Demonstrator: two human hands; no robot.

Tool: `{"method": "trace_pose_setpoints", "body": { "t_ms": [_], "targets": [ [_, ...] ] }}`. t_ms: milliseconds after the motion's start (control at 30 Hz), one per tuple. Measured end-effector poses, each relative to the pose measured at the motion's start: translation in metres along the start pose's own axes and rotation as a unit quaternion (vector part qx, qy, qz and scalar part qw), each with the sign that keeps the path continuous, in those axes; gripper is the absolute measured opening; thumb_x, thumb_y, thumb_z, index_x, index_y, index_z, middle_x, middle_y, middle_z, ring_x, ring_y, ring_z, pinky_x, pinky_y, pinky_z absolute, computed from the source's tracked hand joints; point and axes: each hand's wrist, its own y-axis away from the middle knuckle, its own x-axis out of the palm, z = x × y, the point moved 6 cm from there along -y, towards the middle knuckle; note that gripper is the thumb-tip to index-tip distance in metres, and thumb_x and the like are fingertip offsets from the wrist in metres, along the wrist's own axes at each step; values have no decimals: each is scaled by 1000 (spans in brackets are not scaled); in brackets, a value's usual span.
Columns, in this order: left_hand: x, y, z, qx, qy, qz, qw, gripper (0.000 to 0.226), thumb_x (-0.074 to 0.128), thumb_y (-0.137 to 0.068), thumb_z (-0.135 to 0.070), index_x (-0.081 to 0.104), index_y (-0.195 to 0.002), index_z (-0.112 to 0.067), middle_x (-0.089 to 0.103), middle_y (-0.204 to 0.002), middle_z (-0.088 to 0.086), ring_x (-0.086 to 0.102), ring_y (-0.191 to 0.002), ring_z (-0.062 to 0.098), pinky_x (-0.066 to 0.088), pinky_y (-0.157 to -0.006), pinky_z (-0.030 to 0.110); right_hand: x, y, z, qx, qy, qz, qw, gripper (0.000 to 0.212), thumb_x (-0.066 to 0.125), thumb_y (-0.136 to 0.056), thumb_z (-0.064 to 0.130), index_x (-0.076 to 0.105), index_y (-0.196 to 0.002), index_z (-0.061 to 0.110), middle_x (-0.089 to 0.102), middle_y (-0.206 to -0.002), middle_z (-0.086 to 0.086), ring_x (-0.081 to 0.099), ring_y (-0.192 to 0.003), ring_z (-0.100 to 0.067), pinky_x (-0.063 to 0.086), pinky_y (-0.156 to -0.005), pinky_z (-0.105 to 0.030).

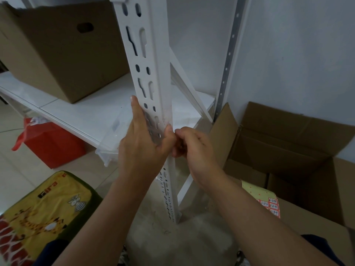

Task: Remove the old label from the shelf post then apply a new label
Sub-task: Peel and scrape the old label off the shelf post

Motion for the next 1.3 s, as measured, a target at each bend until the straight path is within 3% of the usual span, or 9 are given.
{"method": "trace_pose_setpoints", "body": {
  "t_ms": [167, 367, 533, 600, 733, 1033, 1133, 1300],
  "targets": [
    [0, 1, 2, 8, 1, 8, 1000, 92, 53, -87, -49, 11, -152, 0, 58, -130, 15, 66, -100, 26, 48, -67, 24, -1, 2, 2, 12, 14, -21, 1000, 38, 47, -96, 19, 57, -75, -11, 53, -62, -9, 52, -59, -13, 46, -58, -22],
    [0, 1, 1, 6, 36, 16, 999, 90, 47, -87, -48, 14, -150, 6, 57, -131, 17, 51, -102, 8, 58, -66, 31, 3, 5, 8, 0, 29, -14, 999, 33, 49, -97, 16, 56, -67, 6, 48, -54, 2, 46, -54, -10, 41, -52, -21],
    [4, 1, 5, 6, 19, 36, 999, 94, 48, -86, -50, 8, -151, 5, 51, -137, 18, 60, -108, 22, 53, -65, 23, 5, 7, 7, 9, 4, -9, 1000, 33, 44, -100, 16, 57, -71, 6, 50, -61, -3, 49, -57, -11, 44, -53, -21],
    [6, 2, 4, -5, 8, 34, 999, 93, 48, -87, -49, 5, -152, 3, 50, -138, 18, 52, -106, 10, 47, -64, 17, 5, 7, 7, 16, -13, -7, 1000, 32, 41, -100, 15, 57, -75, 4, 51, -65, -8, 49, -59, -12, 45, -53, -20],
    [8, 5, 0, -15, 9, 19, 1000, 87, 45, -91, -42, 0, -151, 2, 46, -139, 19, 24, -102, -12, 45, -68, 25, 6, 9, 6, 17, -18, -5, 1000, 34, 40, -101, 16, 55, -80, -6, 50, -69, -14, 48, -61, -16, 43, -54, -22],
    [11, 8, -4, -38, 5, 8, 999, 79, 37, -94, -41, -1, -152, -2, 49, -128, 18, 32, -87, -9, 37, -61, 9, 8, 12, 10, 24, -3, 5, 1000, 34, 38, -101, 19, 56, -79, 2, 52, -66, -4, 49, -53, 1, 43, -50, -13],
    [11, 9, -6, -40, 8, 3, 999, 78, 37, -94, -39, 0, -152, -1, 49, -129, 18, 33, -89, -8, 33, -64, 8, 8, 11, 10, 19, -11, 5, 1000, 34, 38, -101, 17, 54, -80, -4, 48, -65, -6, 47, -52, -3, 42, -50, -15],
    [8, 9, -5, -31, 8, 5, 999, 81, 39, -92, -38, 1, -151, 3, 48, -134, 21, 24, -96, -13, 27, -68, 6, 9, 12, 8, 21, -27, 10, 999, 34, 39, -101, 16, 54, -75, 1, 49, -63, -4, 47, -56, -7, 43, -51, -17]
  ]
}}
